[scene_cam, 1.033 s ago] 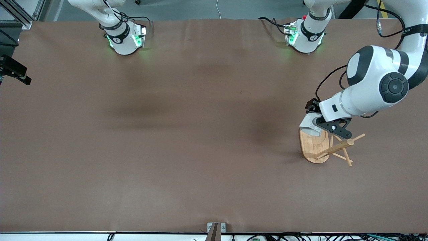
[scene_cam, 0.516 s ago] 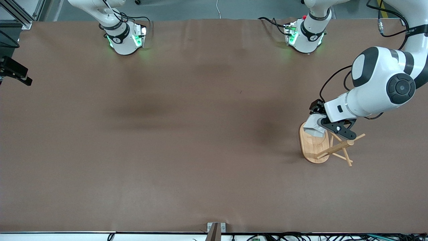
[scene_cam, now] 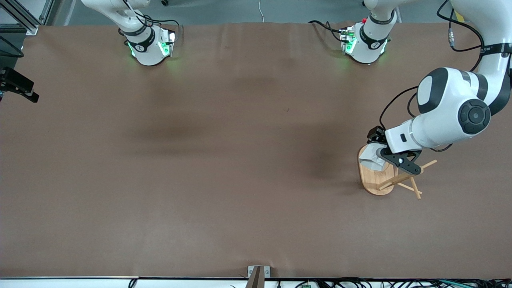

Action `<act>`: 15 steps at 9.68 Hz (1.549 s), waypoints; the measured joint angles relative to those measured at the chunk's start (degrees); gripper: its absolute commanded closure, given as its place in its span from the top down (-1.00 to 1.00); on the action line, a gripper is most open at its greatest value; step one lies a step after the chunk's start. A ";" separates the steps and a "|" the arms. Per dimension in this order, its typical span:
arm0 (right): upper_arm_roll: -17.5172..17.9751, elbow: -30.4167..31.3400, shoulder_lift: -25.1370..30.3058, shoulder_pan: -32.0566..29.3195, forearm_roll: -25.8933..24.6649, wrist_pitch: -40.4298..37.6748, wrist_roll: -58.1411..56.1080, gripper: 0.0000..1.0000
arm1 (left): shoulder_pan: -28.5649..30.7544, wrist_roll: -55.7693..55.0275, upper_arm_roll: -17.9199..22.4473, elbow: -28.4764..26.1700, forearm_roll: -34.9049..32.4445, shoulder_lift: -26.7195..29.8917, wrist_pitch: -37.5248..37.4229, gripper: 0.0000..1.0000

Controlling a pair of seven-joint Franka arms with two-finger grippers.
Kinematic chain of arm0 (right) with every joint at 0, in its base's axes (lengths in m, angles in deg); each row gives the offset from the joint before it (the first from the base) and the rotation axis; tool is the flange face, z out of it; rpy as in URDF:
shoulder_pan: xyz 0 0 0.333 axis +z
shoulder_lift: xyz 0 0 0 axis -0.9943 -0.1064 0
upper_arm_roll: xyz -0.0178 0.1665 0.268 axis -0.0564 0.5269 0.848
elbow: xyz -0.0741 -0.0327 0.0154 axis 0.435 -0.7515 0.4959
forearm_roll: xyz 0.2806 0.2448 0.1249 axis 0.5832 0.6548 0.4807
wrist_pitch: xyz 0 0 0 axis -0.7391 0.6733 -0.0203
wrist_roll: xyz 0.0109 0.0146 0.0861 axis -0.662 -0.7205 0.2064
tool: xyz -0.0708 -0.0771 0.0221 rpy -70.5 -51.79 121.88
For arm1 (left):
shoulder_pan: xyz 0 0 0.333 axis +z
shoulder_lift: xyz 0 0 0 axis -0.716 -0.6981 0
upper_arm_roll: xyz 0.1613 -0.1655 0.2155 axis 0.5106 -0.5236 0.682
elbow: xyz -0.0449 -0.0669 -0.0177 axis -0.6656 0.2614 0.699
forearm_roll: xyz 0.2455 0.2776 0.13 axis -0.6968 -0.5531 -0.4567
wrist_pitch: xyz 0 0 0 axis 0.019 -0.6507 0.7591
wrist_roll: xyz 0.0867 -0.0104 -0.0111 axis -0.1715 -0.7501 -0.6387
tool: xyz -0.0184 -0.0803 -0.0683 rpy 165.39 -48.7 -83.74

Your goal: Hang cup on rack

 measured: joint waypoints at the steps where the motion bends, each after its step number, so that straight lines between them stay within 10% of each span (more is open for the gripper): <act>1: 0.00 0.00 -0.03 0.00 0.00 0.16 0.00 0.99 | 0.01 0.53 0.00 0.26 0.00 -0.10 0.00 -0.72; 15: 0.00 0.04 -0.83 0.00 0.00 0.90 0.01 0.99 | 2.56 4.33 0.20 1.90 -0.77 -0.19 -0.08 -0.72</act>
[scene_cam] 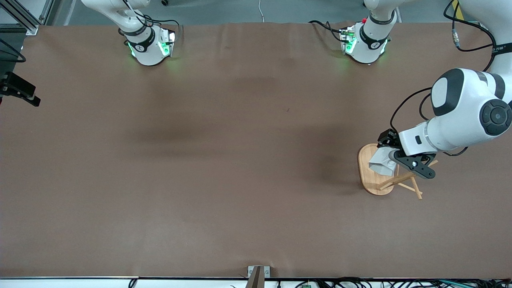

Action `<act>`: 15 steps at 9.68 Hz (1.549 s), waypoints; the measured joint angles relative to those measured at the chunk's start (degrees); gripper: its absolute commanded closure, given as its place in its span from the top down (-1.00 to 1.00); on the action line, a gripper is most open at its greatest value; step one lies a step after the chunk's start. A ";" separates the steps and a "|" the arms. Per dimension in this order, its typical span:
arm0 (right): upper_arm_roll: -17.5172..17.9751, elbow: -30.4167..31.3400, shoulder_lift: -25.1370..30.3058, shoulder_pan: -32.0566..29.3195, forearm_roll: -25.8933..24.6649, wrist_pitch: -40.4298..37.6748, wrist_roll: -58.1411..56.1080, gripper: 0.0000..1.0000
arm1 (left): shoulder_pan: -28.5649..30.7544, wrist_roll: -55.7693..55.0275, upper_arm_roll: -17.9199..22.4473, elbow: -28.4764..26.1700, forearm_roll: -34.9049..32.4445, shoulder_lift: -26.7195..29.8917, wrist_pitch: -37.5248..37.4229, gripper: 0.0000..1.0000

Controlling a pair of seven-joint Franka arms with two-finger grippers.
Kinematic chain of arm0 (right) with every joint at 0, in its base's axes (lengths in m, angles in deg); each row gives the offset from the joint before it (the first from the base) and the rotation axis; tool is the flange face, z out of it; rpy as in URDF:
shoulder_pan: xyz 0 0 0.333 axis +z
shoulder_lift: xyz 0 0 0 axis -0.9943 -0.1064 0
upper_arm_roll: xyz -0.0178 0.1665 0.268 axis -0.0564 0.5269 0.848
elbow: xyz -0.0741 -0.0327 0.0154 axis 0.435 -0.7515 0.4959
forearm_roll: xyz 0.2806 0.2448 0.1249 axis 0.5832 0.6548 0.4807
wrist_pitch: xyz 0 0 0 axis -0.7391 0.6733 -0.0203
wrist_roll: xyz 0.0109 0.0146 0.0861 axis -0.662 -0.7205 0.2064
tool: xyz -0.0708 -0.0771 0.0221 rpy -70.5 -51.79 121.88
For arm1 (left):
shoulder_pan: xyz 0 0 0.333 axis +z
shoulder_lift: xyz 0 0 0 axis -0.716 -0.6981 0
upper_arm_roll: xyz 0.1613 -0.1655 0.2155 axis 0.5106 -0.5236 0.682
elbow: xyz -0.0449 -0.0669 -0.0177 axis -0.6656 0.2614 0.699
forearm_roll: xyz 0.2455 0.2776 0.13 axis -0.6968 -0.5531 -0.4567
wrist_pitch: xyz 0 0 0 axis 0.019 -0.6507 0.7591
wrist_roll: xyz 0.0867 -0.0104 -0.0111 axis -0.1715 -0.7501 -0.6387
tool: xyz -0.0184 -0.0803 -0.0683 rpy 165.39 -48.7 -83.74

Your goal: Hang cup on rack

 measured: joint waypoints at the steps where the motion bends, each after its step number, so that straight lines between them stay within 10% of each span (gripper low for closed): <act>1: 0.00 0.00 0.00 0.00 0.00 0.00 0.00 0.99 | 0.27 0.21 0.00 0.00 -0.41 -0.17 0.00 -0.72; 6: -0.02 0.03 -0.02 -0.05 0.00 -0.02 0.01 0.99 | 1.78 0.83 0.07 0.21 -0.65 -1.91 0.09 -0.46; 7: -0.02 0.03 -0.03 -0.05 0.00 -0.02 0.01 0.99 | 1.81 0.89 0.07 0.47 -0.65 -2.38 0.11 0.82; 8: -0.02 0.04 -0.03 -0.04 0.00 -0.03 0.01 0.99 | 1.81 0.93 0.06 0.72 -0.65 -2.76 0.11 1.00; 15: -0.03 0.07 -0.04 -0.05 0.00 -0.08 0.01 0.99 | 1.66 -1.15 -0.58 2.65 -0.63 -1.26 -0.15 1.00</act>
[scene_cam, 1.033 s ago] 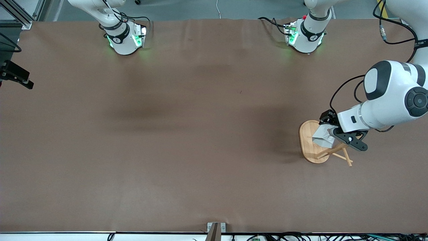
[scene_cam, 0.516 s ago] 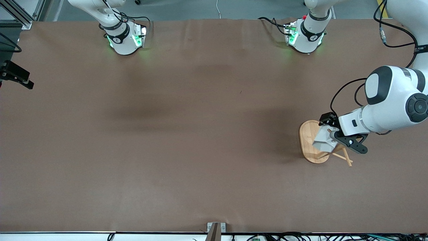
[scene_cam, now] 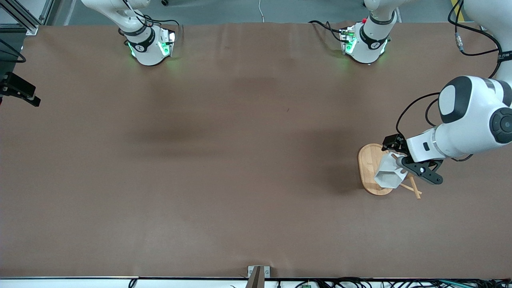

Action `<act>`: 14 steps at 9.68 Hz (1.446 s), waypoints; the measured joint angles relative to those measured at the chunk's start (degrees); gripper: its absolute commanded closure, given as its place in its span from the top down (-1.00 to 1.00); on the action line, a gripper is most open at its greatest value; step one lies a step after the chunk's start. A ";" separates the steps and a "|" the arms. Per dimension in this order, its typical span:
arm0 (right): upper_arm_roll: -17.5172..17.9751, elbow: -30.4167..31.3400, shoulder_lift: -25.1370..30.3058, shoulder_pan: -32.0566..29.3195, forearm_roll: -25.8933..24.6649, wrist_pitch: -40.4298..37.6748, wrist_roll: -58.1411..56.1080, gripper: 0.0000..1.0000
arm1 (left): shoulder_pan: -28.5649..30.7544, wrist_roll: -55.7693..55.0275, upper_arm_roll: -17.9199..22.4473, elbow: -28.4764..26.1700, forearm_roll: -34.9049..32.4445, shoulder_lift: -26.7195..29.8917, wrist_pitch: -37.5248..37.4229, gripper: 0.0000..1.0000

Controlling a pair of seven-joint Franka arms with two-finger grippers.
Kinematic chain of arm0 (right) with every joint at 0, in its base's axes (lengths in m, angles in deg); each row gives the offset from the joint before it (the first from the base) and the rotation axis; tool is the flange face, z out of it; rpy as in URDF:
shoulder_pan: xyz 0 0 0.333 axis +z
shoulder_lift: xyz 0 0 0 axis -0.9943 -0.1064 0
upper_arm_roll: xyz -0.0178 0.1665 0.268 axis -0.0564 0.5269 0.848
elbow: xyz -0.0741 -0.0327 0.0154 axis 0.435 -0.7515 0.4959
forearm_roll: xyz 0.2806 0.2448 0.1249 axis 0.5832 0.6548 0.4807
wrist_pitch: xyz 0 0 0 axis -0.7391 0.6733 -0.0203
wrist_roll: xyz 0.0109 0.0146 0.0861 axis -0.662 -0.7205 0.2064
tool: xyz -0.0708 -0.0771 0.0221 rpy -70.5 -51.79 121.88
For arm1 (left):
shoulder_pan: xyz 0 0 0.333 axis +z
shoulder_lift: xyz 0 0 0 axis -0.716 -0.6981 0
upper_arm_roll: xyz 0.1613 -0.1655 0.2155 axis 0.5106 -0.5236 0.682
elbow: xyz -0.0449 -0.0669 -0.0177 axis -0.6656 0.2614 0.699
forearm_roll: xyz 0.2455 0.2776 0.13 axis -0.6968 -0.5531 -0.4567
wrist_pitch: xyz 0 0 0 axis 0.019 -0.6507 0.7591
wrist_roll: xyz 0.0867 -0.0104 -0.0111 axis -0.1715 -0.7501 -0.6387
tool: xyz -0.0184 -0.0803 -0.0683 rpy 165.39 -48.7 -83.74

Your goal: Hang cup on rack

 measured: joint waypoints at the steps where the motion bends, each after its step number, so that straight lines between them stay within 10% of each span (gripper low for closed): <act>1: -0.01 0.01 -0.01 -0.01 0.00 -0.01 0.00 0.99 | -0.04 -2.33 -0.11 0.74 0.05 1.88 -1.17 1.00; 11: -0.04 0.05 -0.01 -0.03 0.00 -0.02 0.00 0.99 | -0.29 -29.09 -1.03 16.18 3.20 10.75 -19.92 1.00; 14: -0.03 0.06 -0.01 -0.04 0.00 -0.02 0.00 0.99 | -10.09 -28.62 10.49 16.97 2.80 13.55 -20.96 1.00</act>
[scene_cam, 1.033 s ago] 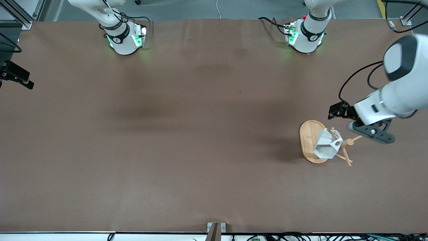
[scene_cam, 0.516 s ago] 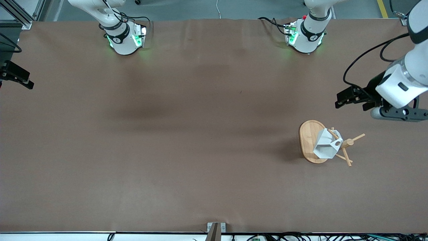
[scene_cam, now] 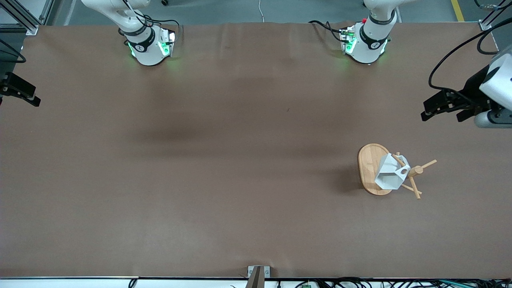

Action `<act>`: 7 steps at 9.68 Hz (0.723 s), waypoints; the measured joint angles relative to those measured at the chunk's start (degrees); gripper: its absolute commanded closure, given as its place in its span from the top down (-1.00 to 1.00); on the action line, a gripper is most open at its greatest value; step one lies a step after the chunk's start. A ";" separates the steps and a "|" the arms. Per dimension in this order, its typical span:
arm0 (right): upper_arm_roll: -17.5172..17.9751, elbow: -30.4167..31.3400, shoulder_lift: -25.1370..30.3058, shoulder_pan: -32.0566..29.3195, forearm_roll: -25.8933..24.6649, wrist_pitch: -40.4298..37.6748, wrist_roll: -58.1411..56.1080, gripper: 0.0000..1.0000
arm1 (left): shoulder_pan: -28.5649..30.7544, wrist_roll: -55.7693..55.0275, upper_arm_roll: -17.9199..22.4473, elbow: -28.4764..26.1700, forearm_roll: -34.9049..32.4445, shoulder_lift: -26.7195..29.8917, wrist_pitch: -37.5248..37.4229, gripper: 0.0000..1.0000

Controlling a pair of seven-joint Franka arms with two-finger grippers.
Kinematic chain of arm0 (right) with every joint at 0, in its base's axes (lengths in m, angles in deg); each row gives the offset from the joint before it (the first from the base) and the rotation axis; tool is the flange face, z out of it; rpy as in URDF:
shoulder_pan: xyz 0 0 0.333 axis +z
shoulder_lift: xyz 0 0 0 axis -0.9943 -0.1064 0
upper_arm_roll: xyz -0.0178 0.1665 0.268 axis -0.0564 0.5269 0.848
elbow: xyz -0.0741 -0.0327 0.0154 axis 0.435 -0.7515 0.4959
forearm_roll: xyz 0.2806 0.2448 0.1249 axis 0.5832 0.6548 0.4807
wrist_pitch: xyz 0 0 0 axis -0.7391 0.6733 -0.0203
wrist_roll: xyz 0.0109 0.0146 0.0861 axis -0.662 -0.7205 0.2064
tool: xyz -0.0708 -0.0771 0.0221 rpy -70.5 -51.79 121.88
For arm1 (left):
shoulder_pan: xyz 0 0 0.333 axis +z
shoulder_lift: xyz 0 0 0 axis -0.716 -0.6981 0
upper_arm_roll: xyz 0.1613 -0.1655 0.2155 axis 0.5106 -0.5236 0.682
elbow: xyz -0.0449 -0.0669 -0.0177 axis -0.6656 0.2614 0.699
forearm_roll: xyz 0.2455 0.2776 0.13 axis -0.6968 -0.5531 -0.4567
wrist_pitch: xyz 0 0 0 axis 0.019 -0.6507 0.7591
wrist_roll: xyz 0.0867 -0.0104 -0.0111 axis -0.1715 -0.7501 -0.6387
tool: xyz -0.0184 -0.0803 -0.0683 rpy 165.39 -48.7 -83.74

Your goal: Hang cup on rack

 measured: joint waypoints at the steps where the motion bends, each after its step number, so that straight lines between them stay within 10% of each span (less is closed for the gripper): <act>1: 0.00 0.00 0.00 0.00 0.00 0.00 0.00 0.99 | -3.48 0.00 2.32 -0.29 -1.13 1.37 -0.66 1.00; 7: -0.01 0.00 -0.01 -0.01 0.00 0.00 0.00 0.99 | -7.14 -0.16 4.28 -10.97 -3.98 9.16 -0.32 1.00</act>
